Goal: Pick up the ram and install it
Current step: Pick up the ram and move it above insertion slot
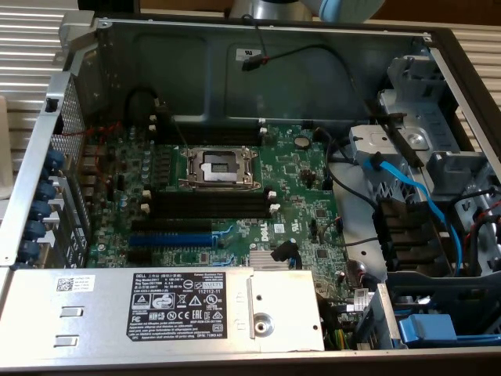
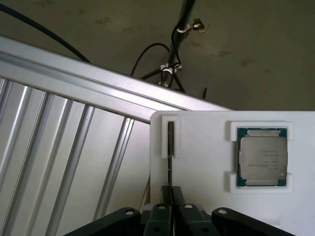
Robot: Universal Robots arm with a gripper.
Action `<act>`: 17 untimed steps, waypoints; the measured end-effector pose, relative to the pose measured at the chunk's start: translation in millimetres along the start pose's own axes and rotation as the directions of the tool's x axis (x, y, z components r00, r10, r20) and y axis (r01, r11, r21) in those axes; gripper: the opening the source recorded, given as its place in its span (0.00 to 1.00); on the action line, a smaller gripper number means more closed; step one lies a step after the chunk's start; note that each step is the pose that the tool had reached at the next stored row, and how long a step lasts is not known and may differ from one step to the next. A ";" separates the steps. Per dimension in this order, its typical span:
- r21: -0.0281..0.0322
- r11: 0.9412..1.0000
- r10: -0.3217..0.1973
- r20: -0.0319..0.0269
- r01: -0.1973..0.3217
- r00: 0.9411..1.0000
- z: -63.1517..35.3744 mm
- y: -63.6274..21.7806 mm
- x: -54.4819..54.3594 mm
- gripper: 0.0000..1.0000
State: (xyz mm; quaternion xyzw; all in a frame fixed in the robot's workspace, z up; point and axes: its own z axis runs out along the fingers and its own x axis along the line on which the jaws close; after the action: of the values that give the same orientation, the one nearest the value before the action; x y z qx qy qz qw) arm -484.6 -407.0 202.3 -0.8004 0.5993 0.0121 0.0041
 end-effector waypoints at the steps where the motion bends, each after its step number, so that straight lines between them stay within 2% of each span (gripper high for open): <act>1: 0.000 1.000 0.000 0.000 0.000 1.000 0.0 0.0 0.0 0.12; 10: 0.000 1.000 0.000 0.000 0.000 1.000 -11.1 0.1 -0.3 0.12; 17: 0.000 1.000 0.000 -0.001 0.000 1.000 -22.3 -1.0 -4.9 0.12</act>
State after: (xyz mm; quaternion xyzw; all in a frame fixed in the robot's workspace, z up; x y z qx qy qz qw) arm -484.6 -402.5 224.8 -0.8004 0.5993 0.0117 0.0035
